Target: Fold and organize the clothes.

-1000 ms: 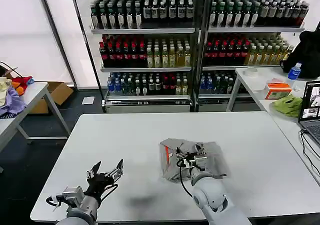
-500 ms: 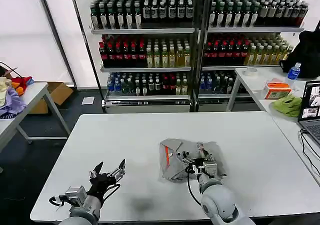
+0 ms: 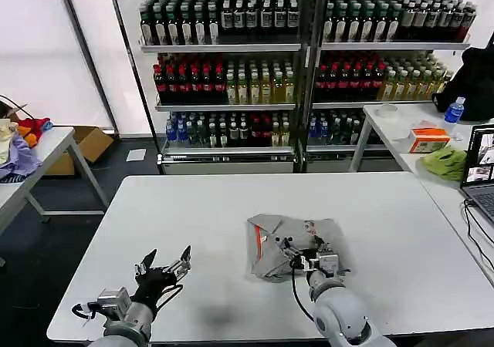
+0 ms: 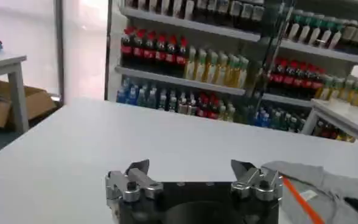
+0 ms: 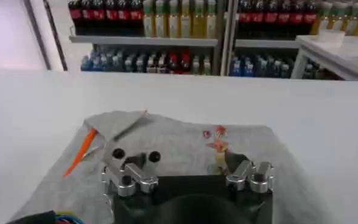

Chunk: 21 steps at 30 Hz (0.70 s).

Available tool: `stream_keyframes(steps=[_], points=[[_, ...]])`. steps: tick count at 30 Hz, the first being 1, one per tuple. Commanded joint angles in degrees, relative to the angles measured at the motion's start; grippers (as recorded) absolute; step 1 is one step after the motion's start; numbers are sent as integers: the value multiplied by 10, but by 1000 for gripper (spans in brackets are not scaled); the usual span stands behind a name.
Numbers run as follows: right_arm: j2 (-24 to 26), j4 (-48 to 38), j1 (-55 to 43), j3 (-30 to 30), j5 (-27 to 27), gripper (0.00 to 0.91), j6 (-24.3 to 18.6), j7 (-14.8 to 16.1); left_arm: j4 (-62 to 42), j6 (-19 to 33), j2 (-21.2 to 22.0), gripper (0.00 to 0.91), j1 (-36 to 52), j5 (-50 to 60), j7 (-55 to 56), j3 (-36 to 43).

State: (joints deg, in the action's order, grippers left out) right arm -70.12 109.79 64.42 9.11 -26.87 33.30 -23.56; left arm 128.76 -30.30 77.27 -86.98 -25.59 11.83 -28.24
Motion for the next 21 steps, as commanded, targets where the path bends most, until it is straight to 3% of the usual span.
stream_keyframes(steps=[1,3,5,11,15,21], points=[[33,79,14,56,-39,907,-1,-9,8,19,1,907,1,17,-2,-2],[41,93,20,73,-27,907,-1,-6,10,34,1,907,2,23,-4,-5],[53,119,39,131,-2,907,-2,5,11,56,1,907,2,37,-9,-10],[105,154,129,243,6,907,-4,17,-7,108,1,907,10,68,-15,-30],[108,169,179,266,12,907,-16,15,-24,125,6,907,24,71,-20,-32],[75,178,179,256,20,907,-13,9,-24,118,10,907,27,77,-18,-23]])
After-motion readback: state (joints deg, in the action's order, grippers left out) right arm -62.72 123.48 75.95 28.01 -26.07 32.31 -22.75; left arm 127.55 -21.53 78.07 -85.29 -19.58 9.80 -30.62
